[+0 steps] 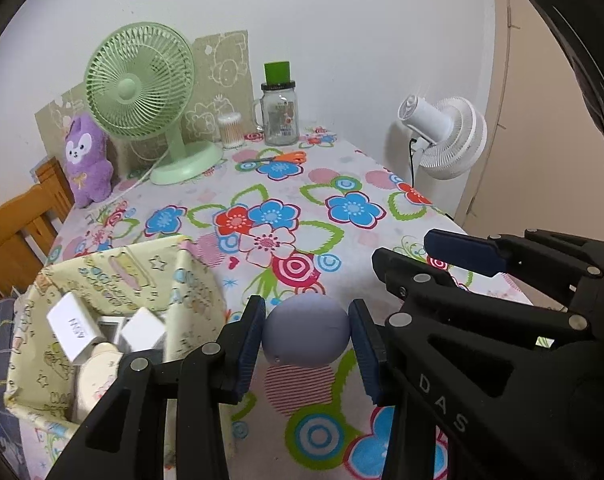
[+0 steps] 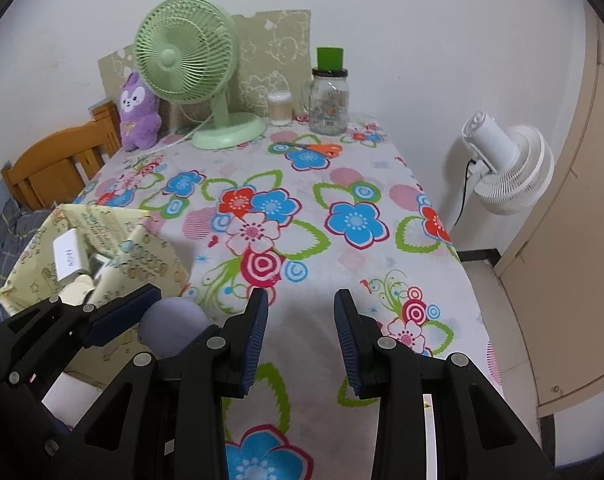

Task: Organize rigid objects
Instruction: 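Carry the grey oval object with the left gripper over the yellow box, then lower the grey object into the box and open the left gripper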

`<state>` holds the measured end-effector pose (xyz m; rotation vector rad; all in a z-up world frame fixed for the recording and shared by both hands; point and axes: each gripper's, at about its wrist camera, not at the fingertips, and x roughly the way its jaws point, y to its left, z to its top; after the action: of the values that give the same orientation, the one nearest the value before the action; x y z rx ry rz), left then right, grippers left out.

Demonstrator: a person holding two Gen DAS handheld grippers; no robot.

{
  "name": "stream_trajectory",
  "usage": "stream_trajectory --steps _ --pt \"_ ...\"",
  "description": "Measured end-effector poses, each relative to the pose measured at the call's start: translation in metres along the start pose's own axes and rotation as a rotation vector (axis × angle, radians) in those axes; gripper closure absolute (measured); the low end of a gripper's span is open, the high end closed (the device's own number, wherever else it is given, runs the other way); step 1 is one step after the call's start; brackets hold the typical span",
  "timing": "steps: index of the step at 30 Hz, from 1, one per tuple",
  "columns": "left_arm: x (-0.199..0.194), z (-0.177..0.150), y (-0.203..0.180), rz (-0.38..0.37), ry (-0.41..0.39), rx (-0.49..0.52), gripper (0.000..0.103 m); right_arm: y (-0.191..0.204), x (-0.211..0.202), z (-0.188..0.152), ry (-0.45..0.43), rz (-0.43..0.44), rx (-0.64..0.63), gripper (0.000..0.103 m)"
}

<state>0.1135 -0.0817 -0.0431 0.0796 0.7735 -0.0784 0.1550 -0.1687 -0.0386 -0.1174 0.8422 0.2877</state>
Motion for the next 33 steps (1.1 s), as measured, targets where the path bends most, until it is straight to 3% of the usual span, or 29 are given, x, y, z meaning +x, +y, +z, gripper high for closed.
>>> stream_trajectory --steps 10,22,25,33 --pt "-0.030 -0.006 0.019 0.057 -0.032 0.031 0.059 0.028 -0.025 0.001 -0.036 0.021 -0.025 0.064" --pt "-0.050 -0.015 0.052 0.091 -0.029 0.015 0.059 0.061 -0.034 0.004 -0.047 0.035 -0.050 0.050" --pt "-0.052 -0.015 0.061 0.096 -0.031 0.015 0.059 0.069 -0.035 0.006 -0.050 0.044 -0.046 0.038" --pt "-0.042 -0.018 0.086 0.079 -0.007 0.002 0.059 0.094 -0.027 0.011 -0.039 0.034 -0.069 0.037"
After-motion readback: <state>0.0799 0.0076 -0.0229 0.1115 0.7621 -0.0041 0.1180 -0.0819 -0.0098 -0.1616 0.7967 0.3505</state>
